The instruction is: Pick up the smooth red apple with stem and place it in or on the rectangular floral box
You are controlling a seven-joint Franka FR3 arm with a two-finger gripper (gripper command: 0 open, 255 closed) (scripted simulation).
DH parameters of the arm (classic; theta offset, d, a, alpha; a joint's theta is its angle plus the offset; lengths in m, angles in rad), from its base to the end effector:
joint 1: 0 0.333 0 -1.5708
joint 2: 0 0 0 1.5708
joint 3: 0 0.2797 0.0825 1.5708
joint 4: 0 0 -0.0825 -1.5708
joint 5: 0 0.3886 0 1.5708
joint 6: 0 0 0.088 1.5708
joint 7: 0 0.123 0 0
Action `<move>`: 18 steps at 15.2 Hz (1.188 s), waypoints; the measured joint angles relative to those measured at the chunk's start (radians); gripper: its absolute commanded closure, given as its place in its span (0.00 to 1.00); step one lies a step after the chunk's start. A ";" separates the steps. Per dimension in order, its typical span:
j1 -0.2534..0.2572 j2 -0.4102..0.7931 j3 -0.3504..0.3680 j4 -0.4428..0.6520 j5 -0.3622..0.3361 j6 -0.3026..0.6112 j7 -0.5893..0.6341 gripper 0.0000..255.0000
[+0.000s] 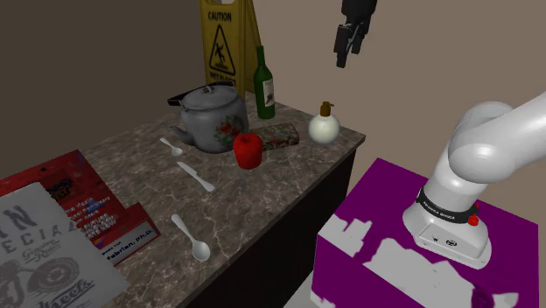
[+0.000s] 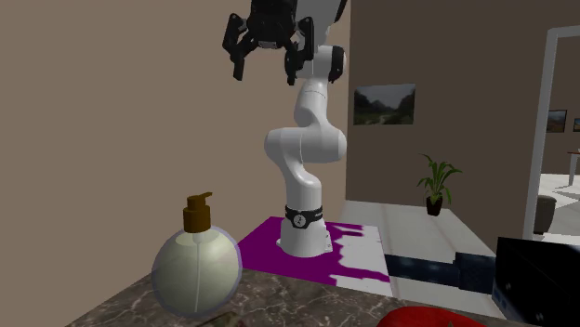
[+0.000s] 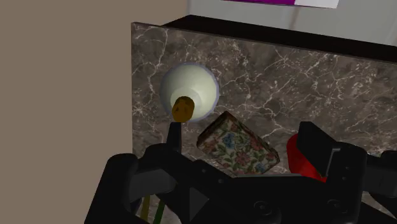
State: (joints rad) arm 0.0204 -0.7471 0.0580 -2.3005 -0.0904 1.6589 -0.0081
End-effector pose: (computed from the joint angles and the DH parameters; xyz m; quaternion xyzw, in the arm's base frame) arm 0.3576 0.0216 0.5709 0.9958 0.0381 0.0540 0.0633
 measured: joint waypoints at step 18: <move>0.151 0.461 -0.010 0.094 0.095 0.398 -0.290 0.00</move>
State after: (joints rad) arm 0.1719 -0.2864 0.0477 -2.2068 0.0042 2.0566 -0.2976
